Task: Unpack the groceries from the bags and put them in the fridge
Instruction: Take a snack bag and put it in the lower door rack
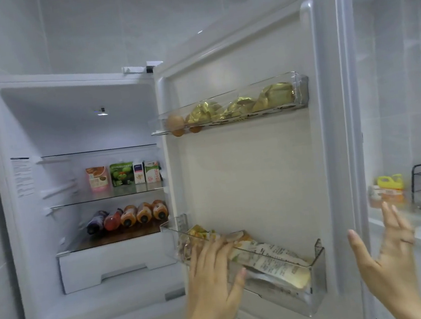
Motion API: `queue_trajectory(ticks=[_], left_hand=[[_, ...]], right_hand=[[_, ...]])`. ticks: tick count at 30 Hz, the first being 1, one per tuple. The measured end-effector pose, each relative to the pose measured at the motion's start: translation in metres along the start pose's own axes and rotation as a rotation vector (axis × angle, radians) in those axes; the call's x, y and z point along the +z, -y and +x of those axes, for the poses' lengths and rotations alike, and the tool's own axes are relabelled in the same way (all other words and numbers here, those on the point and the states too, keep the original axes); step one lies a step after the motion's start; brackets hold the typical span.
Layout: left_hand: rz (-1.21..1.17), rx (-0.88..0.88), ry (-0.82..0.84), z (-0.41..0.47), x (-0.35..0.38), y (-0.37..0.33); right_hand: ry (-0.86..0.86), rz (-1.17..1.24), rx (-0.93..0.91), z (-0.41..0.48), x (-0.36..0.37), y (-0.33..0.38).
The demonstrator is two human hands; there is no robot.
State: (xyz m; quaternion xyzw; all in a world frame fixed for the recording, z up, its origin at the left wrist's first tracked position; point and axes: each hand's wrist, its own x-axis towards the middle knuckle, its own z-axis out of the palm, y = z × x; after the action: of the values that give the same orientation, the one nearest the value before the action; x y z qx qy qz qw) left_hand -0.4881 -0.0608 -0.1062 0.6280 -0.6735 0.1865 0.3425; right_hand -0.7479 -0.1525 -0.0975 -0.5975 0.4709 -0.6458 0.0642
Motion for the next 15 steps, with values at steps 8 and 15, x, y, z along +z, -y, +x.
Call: queue_trajectory(ticks=[8,15], left_hand=[[-0.107,-0.053,-0.358,-0.034,-0.005,-0.005],[-0.263,-0.200,-0.483,-0.052,-0.026,-0.004]], right_hand=[[-0.137,0.098,0.092,-0.022,0.037,0.000],[-0.252,0.251,0.091,-0.040,0.038,0.021]])
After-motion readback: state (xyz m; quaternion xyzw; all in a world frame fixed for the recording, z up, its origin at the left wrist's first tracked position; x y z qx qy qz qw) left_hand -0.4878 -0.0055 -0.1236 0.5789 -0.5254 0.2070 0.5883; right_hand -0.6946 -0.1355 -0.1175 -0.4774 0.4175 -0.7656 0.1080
